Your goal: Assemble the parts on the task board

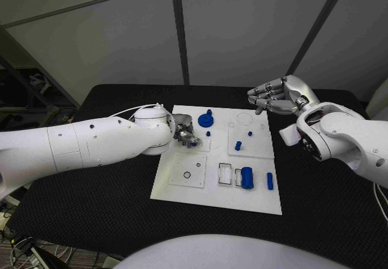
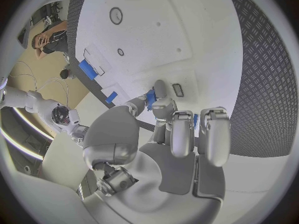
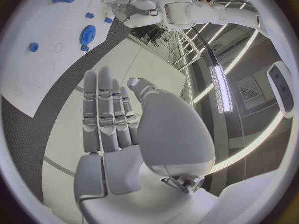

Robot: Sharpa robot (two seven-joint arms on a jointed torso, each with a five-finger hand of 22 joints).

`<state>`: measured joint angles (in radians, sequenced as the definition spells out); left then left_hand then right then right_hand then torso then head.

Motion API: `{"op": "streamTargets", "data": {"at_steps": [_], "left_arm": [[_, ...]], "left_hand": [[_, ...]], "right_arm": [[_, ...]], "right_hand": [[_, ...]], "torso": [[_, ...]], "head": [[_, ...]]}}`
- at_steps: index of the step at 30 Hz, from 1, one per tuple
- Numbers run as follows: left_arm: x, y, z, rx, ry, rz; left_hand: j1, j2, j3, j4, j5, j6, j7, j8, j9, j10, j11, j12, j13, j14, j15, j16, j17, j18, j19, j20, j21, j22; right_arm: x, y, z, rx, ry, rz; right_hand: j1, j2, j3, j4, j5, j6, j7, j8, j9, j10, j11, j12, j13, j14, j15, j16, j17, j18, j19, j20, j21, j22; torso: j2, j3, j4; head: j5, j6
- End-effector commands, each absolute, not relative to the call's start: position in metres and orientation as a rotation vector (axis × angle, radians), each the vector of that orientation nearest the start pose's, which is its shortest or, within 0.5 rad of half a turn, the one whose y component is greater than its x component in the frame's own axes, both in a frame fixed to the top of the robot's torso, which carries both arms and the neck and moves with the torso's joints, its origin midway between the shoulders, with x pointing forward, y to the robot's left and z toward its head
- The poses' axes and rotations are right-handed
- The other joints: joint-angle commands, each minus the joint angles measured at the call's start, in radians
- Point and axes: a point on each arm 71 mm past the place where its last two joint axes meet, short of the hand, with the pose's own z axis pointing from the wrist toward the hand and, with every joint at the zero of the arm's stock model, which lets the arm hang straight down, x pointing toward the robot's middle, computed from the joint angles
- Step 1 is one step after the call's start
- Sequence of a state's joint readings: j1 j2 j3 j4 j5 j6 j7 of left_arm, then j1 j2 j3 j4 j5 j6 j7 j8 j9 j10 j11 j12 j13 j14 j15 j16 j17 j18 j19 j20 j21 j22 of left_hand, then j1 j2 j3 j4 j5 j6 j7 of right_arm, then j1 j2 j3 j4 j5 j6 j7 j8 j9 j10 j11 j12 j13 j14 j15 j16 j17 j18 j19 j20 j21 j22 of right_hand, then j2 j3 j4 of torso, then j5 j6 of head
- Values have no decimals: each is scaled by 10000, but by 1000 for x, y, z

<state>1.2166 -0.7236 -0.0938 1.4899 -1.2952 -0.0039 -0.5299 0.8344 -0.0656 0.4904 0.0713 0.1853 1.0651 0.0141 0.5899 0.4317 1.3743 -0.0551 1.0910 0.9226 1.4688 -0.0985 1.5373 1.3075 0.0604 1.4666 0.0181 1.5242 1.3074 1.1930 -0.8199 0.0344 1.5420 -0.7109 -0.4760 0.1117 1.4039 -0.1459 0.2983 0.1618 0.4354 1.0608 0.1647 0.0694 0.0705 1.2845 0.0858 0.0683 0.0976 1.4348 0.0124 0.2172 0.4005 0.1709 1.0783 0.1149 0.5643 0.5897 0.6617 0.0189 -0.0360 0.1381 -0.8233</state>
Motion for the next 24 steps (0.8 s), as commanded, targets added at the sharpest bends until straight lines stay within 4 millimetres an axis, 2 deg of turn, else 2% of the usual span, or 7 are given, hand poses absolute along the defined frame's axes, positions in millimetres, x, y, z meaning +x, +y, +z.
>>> {"op": "streamTargets", "data": {"at_steps": [1,10,24], "left_arm": [[481,171,-229,5,21697,-3242],[482,171,-227,51,21741,-3213],[486,170,-227,7,21757,-3165]], "left_hand": [[148,14,-74,-41,-43,52,-34,12,-23,65,6,53,28,894,-45,33,2185,-436,593,-62,37,2012],[328,21,-148,-157,-39,50,-45,22,-52,66,-3,43,30,895,-51,33,2185,-437,595,-68,38,2017],[312,43,-228,-123,-51,57,-32,25,-72,70,3,47,45,894,-51,32,2184,-437,595,-70,38,2019]], "right_arm": [[494,-191,-151,5233,15173,11486],[494,-191,-151,5226,15178,11499],[494,-191,-151,5227,15172,11498]], "right_hand": [[-136,-1,8,67,67,-58,16,-31,2,-42,16,-39,-11,51,-7,-40,-17,109,57,2,-38,-16],[-136,-1,8,67,67,-58,16,-31,2,-42,16,-39,-11,51,-7,-40,-17,109,57,2,-38,-16],[-159,-3,7,82,81,-57,12,-25,5,-34,14,-33,-22,55,-6,-67,-29,110,56,7,-60,-29]], "torso": [[-6,-7,3],[1,-4,4],[-4,2,-3]], "head": [[7,10],[25,12],[10,-3]]}}
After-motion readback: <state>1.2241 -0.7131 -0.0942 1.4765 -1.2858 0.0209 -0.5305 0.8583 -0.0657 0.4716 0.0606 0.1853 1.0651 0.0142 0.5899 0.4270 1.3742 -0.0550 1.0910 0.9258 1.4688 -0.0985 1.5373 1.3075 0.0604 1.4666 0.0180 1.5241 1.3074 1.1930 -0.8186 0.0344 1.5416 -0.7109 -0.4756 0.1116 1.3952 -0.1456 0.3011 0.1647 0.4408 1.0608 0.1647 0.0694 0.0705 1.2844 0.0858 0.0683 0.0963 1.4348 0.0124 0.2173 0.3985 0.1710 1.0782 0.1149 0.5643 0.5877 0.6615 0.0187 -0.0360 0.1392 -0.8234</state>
